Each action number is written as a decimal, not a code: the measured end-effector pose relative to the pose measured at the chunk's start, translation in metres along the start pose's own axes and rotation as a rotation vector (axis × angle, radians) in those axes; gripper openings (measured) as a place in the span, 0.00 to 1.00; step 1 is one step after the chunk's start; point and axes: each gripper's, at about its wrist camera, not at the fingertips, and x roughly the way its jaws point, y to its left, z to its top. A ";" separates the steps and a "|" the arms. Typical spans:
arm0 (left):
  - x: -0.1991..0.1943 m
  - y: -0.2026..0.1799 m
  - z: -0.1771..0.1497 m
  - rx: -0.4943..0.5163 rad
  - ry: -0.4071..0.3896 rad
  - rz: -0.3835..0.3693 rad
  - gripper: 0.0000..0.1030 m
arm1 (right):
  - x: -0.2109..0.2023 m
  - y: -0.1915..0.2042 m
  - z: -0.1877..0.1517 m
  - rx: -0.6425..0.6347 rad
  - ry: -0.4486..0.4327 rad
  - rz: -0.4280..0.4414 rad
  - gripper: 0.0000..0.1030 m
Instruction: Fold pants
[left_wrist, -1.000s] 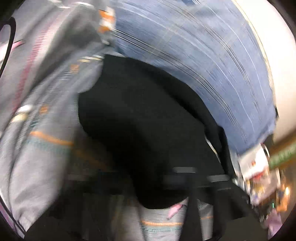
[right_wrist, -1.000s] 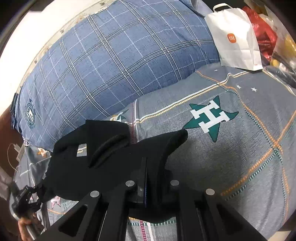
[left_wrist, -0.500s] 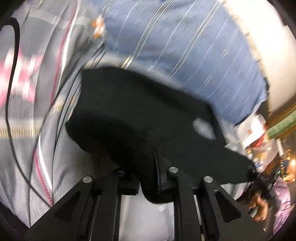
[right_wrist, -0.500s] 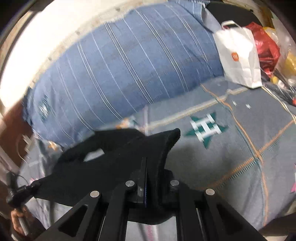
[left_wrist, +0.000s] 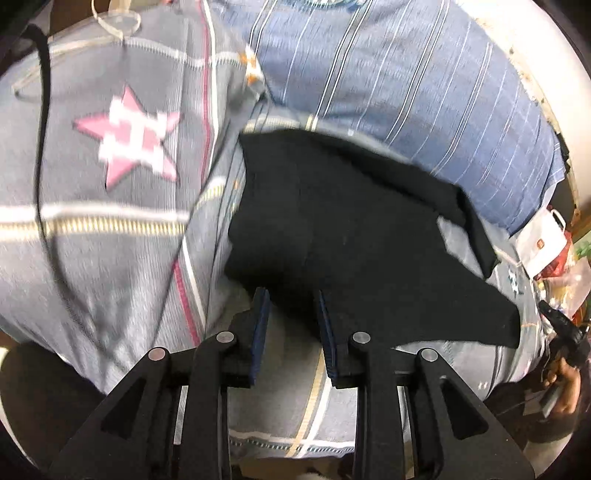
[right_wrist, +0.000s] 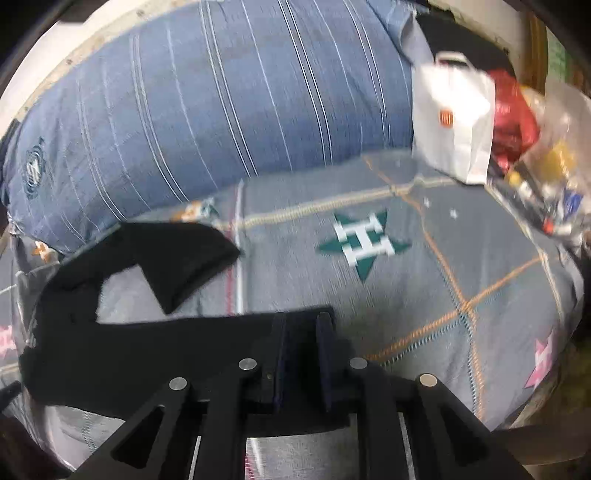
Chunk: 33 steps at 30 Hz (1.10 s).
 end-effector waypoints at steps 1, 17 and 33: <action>-0.001 -0.004 0.004 0.010 -0.018 -0.005 0.33 | -0.005 0.006 0.002 -0.009 -0.014 0.046 0.14; 0.076 -0.032 0.014 0.099 0.052 0.035 0.56 | 0.098 0.162 -0.049 -0.239 0.252 0.510 0.15; 0.117 -0.035 0.132 -0.275 0.094 -0.181 0.79 | 0.122 0.189 0.071 -0.476 -0.010 0.290 0.47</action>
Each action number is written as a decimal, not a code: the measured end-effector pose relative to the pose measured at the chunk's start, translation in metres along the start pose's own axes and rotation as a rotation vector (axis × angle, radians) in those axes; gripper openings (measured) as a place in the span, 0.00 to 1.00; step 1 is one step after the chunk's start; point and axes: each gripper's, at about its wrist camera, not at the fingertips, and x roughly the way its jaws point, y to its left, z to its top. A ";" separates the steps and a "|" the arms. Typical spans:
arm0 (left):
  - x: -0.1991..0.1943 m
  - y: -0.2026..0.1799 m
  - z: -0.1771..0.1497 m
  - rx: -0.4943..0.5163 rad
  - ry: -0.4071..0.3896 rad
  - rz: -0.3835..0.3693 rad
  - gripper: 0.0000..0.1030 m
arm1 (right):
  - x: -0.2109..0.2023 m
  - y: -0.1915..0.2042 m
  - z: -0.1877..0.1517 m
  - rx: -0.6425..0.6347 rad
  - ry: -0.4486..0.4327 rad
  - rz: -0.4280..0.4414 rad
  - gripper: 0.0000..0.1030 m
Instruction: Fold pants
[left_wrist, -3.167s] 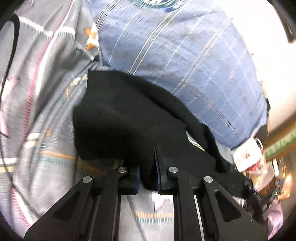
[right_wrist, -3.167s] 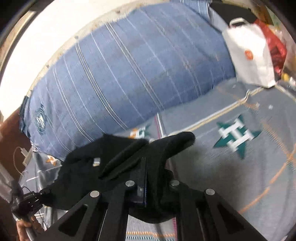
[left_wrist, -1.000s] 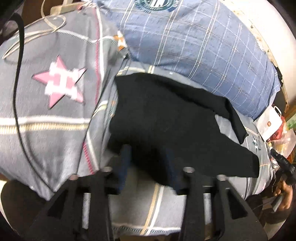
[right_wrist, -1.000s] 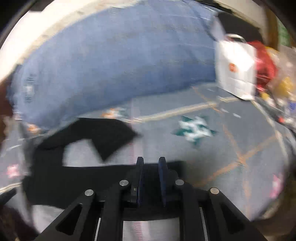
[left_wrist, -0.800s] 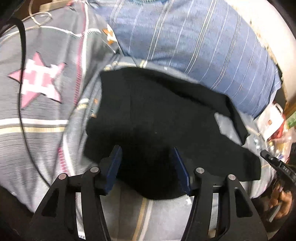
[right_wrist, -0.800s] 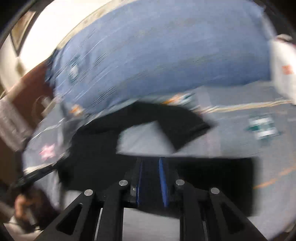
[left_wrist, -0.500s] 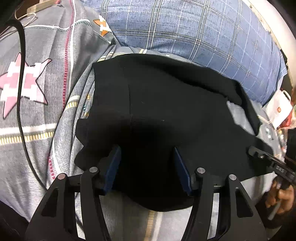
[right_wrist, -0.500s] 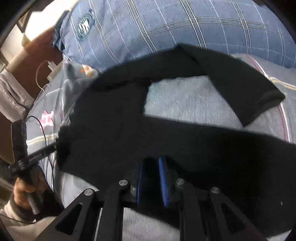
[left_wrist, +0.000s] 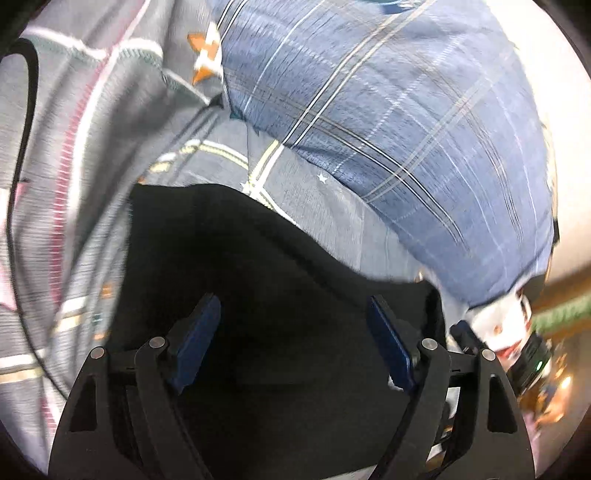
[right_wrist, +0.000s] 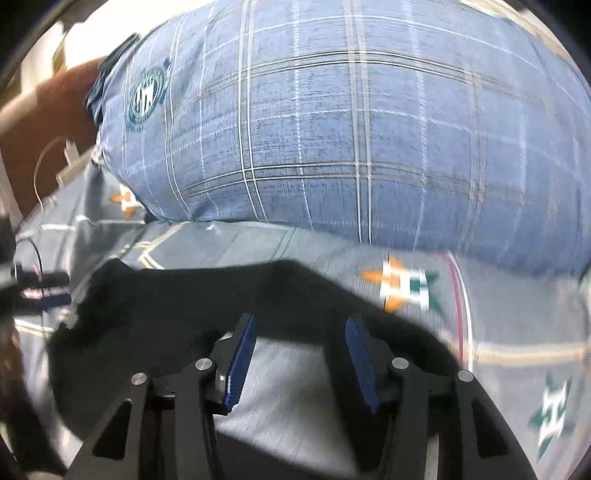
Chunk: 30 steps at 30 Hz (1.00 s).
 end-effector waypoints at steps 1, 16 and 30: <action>0.006 -0.001 0.004 -0.016 0.009 0.008 0.79 | 0.005 0.001 0.004 -0.041 0.003 0.000 0.47; 0.077 -0.018 0.036 -0.027 -0.009 0.168 0.79 | 0.077 -0.010 0.021 -0.173 0.138 0.013 0.18; -0.040 -0.056 -0.041 0.286 -0.198 -0.086 0.13 | -0.088 0.002 -0.012 -0.211 -0.111 0.002 0.09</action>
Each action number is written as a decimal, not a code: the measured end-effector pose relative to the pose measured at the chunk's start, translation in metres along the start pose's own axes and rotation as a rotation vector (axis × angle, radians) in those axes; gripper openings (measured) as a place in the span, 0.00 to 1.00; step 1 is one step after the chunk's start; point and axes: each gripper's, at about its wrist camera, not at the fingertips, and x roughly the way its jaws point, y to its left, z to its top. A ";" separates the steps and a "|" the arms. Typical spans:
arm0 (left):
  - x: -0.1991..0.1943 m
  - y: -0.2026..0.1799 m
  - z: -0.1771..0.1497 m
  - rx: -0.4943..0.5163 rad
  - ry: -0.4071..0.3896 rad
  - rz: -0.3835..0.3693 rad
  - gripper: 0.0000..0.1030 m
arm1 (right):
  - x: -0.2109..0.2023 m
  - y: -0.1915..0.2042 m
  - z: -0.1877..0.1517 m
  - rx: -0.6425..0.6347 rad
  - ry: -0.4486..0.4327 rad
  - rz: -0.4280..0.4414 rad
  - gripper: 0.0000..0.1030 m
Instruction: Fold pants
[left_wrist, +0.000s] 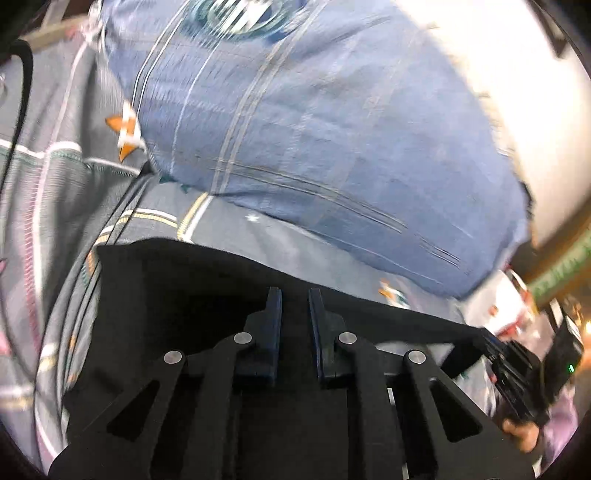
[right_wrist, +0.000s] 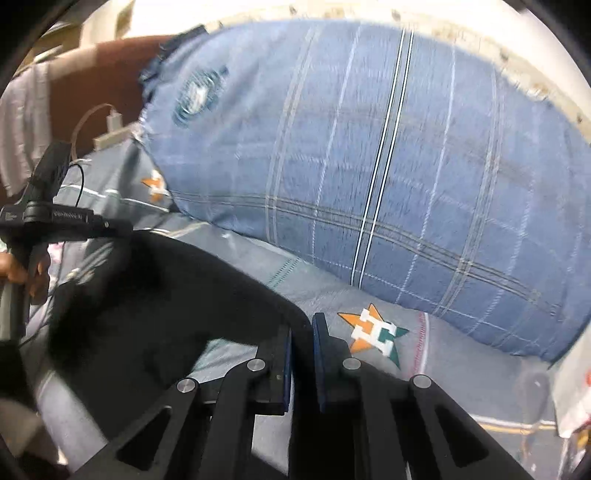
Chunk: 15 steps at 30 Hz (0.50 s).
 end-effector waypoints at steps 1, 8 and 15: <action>-0.007 -0.005 -0.008 0.019 -0.005 -0.007 0.13 | -0.012 0.006 -0.007 -0.005 -0.009 0.001 0.09; -0.021 0.021 -0.073 -0.022 0.101 -0.020 0.14 | -0.056 0.039 -0.089 0.051 0.056 0.066 0.09; -0.022 0.052 -0.063 -0.206 0.021 -0.012 0.81 | -0.041 0.043 -0.132 0.144 0.128 0.086 0.09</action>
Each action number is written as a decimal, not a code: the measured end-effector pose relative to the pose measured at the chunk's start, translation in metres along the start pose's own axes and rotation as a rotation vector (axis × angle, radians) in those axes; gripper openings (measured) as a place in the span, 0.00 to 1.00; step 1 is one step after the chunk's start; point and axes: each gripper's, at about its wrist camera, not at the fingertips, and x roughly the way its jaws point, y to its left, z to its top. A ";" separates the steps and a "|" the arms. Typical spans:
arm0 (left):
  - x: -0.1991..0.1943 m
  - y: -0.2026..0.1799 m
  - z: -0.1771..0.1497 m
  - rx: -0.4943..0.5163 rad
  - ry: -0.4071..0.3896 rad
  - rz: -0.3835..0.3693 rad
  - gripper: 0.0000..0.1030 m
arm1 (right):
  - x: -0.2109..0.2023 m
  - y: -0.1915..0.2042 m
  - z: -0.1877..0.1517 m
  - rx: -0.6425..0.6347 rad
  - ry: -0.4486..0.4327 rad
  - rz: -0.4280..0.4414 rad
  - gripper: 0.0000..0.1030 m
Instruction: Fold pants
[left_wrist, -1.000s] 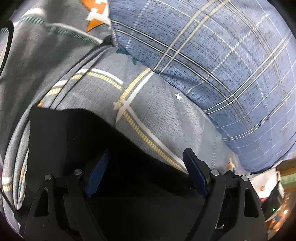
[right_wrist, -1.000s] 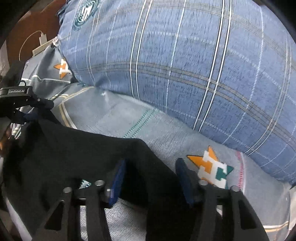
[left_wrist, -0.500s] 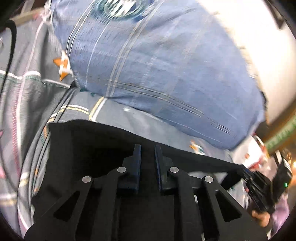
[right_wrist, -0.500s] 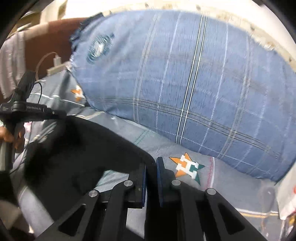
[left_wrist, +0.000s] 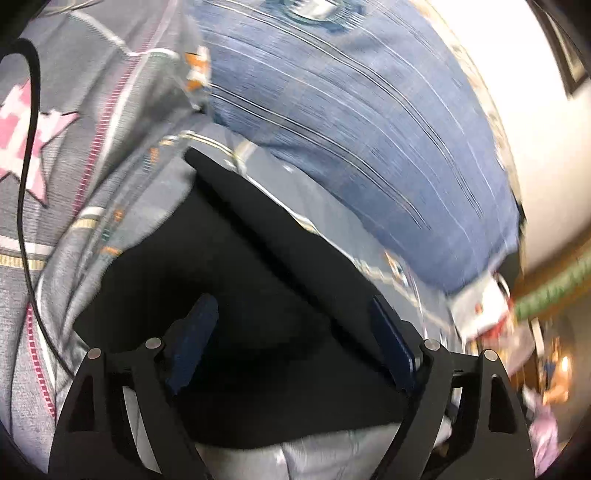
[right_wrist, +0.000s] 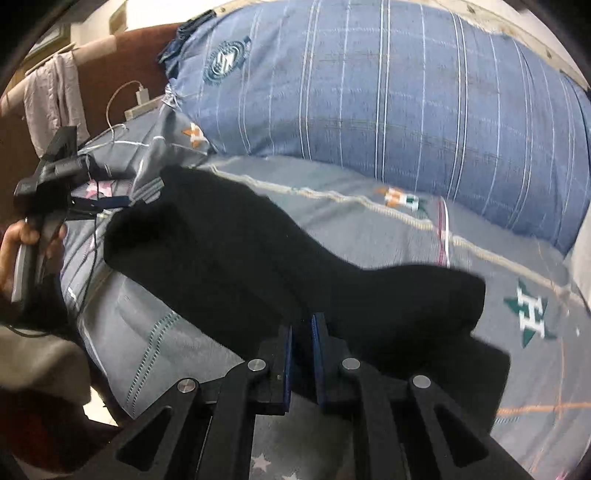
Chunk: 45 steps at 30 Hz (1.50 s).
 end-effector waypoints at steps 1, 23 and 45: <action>0.005 0.002 0.004 -0.013 0.004 0.003 0.81 | -0.001 0.000 -0.001 0.011 -0.005 0.003 0.08; -0.041 -0.050 0.028 0.196 -0.085 -0.111 0.09 | -0.040 -0.018 0.024 0.003 -0.092 -0.030 0.08; -0.066 0.036 -0.028 0.108 -0.003 0.145 0.25 | -0.017 0.044 0.027 -0.018 0.027 0.258 0.38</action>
